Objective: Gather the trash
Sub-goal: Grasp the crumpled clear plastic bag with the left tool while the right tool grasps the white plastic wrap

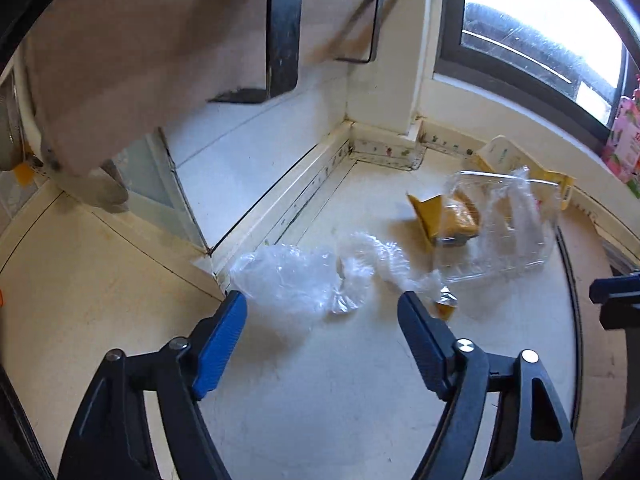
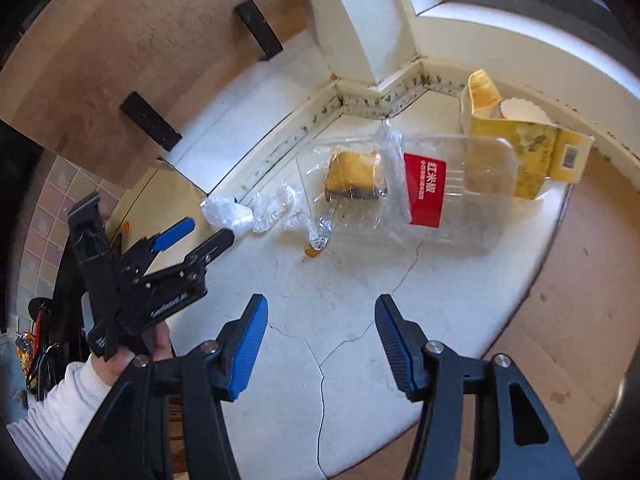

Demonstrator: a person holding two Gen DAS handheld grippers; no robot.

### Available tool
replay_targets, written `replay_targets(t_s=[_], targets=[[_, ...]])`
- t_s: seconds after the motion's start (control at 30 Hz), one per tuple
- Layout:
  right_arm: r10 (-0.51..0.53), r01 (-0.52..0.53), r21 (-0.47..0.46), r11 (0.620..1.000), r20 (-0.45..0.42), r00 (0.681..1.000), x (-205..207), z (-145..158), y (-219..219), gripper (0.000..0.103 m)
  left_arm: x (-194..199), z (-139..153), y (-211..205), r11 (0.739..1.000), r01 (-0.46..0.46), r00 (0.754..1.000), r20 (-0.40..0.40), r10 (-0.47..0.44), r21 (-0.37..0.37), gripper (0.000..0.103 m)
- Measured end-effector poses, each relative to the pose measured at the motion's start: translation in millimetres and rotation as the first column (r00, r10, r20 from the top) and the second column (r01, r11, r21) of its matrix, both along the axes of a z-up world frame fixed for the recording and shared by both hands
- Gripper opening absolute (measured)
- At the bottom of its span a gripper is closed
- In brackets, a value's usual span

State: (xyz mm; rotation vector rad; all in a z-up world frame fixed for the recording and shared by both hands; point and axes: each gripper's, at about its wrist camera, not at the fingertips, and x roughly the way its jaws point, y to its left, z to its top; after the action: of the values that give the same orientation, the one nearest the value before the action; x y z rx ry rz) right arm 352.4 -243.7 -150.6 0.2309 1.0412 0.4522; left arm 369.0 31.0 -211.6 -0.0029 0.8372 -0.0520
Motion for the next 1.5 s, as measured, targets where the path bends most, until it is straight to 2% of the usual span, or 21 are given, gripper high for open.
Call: replay_targets(t_s=[0.07, 0.17, 0.27, 0.33, 0.43, 0.57, 0.63, 0.73, 0.87, 0.93, 1.03, 1.1, 1.17, 1.2, 1.23, 1.3, 1.4, 1.5], targets=[[0.016, -0.016, 0.005, 1.0, -0.004, 1.0, 3.6, -4.1, 2.6, 0.056, 7.8, -5.2, 0.6, 1.0, -0.011, 1.0, -0.015, 0.011, -0.001, 0.07], [0.029, -0.029, 0.015, 0.999, -0.004, 1.0, 7.2, -8.3, 3.3, 0.056, 16.3, -12.0, 1.8, 1.0, -0.021, 0.999, -0.032, 0.02, -0.014, 0.059], [0.034, -0.034, 0.016, 0.999, -0.012, 0.999, 12.8, -14.0, 3.4, 0.056, 24.3, -19.5, 1.3, 1.0, -0.023, 0.998, -0.061, 0.022, -0.016, 0.038], [0.037, -0.037, 0.019, 0.999, -0.02, 0.999, 15.4, -16.9, 3.7, 0.056, 29.4, -26.3, 1.3, 0.999, -0.023, 0.996, -0.089, 0.02, -0.035, 0.008], [0.048, -0.047, 0.028, 0.999, -0.026, 0.999, 18.2, -21.8, 5.7, 0.056, 31.1, -34.4, 3.3, 0.998, -0.023, 0.994, -0.108, 0.016, -0.064, 0.003], [0.055, -0.054, 0.043, 0.998, -0.017, 0.998, 23.4, -23.8, 13.6, 0.056, 18.9, -34.8, -1.8, 0.997, 0.007, 0.994, -0.109, -0.015, -0.079, 0.001], [0.06, -0.06, 0.044, 0.997, 0.003, 0.998, 27.6, -24.0, 20.6, 0.056, 10.6, -34.4, -8.0, 0.997, 0.034, 0.994, -0.105, -0.041, -0.064, 0.001], [0.059, -0.061, 0.047, 0.997, 0.027, 0.998, 36.6, -25.7, 32.8, 0.055, 2.8, -29.7, -15.0, 0.998, 0.059, 0.995, -0.084, -0.061, -0.026, 0.001], [0.04, -0.041, 0.048, 0.998, 0.038, 0.999, 54.1, -32.9, 47.1, 0.049, -0.4, -23.7, -10.9, 0.998, 0.052, 0.995, -0.081, -0.055, -0.044, 0.006], [0.042, -0.043, 0.029, 0.999, 0.038, 0.998, 64.5, -38.6, 56.4, 0.038, -2.6, -20.2, -2.1, 0.996, 0.033, 0.996, -0.08, -0.039, -0.077, 0.013], [0.037, -0.036, -0.033, 0.999, 0.055, 0.998, 74.8, -46.7, 69.0, 0.036, -3.4, -14.9, 8.5, 0.993, 0.01, 0.997, -0.071, -0.018, -0.121, 0.026], [0.032, -0.029, -0.062, 0.998, 0.058, 0.998, 80.0, -51.6, 74.3, 0.036, -3.1, -12.4, 11.1, 0.992, 0.007, 0.998, -0.064, -0.015, -0.124, 0.03], [0.026, -0.02, -0.087, 0.996, 0.073, 0.997, 83.9, -55.5, 78.6, 0.033, -4.3, -10.3, 12.4, 0.993, 0.003, 0.999, -0.052, -0.009, -0.116, 0.04], [0.027, -0.019, -0.101, 0.995, 0.087, 0.996, 84.7, -55.5, 81.1, 0.03, -3.5, -9.9, 12.3, 0.994, -0.001, 0.999, -0.044, -0.003, -0.111, 0.049], [0.03, -0.018, -0.125, 0.992, 0.099, 0.995, 85.1, -55.3, 84.0, 0.02, -3.5, -8.9, 12.4, 0.994, -0.009, 0.999, -0.033, 0.005, -0.106, 0.058], [0.04, -0.02, -0.167, 0.986, 0.115, 0.993, 85.5, -55.5, 88.6, 0.011, -2.9, -6.9, 13.0, 0.994, -0.022, 1.0, -0.015, 0.021, -0.107, 0.065], [0.056, -0.028, -0.2, 0.979, 0.138, 0.989, 84.0, -56.2, 90.6, 0.007, 0.6, -5.3, 15.9, 0.991, -0.057, 0.998, -0.001, 0.057, -0.124, 0.073], [0.068, -0.043, -0.177, 0.983, 0.134, 0.989, 81.3, -55.6, 84.7, 0.006, 7.7, -6.5, 18.2, 0.986, -0.084, 0.996, -0.001, 0.085, -0.146, 0.074]])
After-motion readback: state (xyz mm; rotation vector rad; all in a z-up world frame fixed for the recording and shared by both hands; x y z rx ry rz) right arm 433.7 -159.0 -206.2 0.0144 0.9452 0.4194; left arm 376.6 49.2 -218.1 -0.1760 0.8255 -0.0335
